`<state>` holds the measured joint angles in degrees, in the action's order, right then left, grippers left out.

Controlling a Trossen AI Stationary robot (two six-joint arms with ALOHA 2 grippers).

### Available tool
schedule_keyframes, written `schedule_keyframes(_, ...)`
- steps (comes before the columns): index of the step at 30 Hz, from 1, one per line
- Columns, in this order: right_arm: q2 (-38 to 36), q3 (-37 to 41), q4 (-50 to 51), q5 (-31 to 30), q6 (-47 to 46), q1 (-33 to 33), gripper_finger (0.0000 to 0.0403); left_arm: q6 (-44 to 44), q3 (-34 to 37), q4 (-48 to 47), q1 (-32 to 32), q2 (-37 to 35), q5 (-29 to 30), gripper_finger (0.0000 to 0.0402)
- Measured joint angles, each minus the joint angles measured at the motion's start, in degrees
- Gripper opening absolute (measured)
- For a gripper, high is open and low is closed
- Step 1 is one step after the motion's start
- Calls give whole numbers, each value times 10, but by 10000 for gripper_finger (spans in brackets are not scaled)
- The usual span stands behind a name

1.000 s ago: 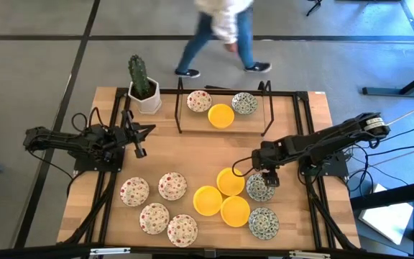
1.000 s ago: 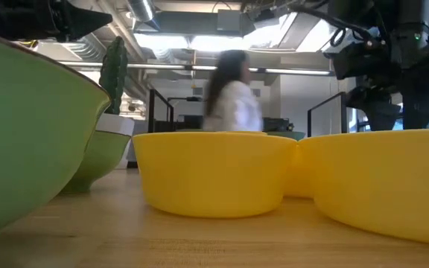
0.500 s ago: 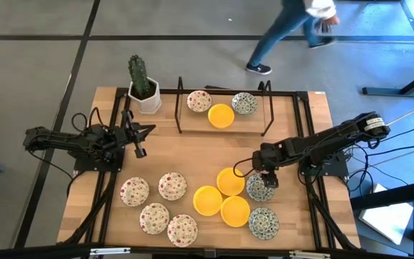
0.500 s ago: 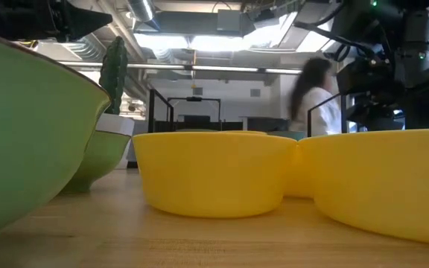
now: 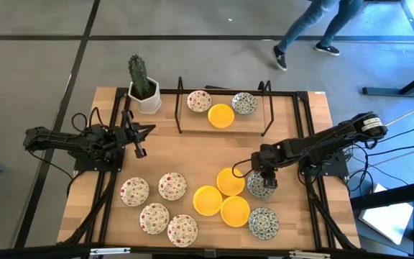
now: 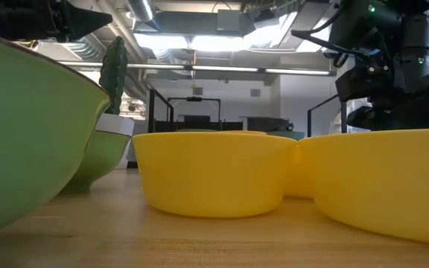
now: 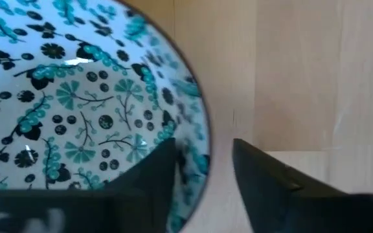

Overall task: Pick & Place Mini bowls
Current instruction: Stack the top blue bowl on top of the blue bowl on the shelf

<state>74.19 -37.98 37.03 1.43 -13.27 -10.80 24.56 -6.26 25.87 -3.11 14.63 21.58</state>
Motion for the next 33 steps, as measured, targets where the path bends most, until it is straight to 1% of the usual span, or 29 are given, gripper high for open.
schedule_keyframes(3, 3, 0, -3, 0, 4, 3, 78, 0, 0, 0, 0, 0, 0, 5)
schedule_keyframes(5, 1, -3, -9, 18, 7, 10, 30, 0, 0, 0, 0, 0, 0, 4)
schedule_keyframes(6, 1, -4, -11, 26, 12, 13, 19, 0, 0, 0, 0, 0, 0, 4)
schedule_keyframes(7, 1, -3, -11, 25, 13, 16, 17, 0, 0, 0, 0, 0, 0, 5)
schedule_keyframes(12, 4, -14, 0, 23, 24, 21, 36, 0, 0, -5, 0, 0, 0, 8)
schedule_keyframes(15, 4, -47, 24, 6, 55, 21, 17, 0, 0, -5, 0, 0, 0, 6)
schedule_keyframes(17, 5, -85, 61, -6, 72, 21, 13, 0, 0, -4, 0, 0, 0, 4)
schedule_keyframes(23, 4, -227, 172, -57, 93, 32, 16, 0, 0, -5, 0, 0, 0, 7)
schedule_keyframes(25, 4, -276, 187, -94, 106, 41, 13, 0, 0, -5, 0, 0, 0, 8)
schedule_keyframes(28, 4, -347, 204, -143, 126, 69, 13, 0, 0, -5, 0, 0, 0, 6)
schedule_keyframes(30, 4, -390, 205, -153, 137, 100, 13, 0, 0, -5, 0, 0, 0, 3)
schedule_keyframes(33, 3, -444, 199, -151, 171, 146, 13, -9, 0, -5, 0, 0, 0, 2)
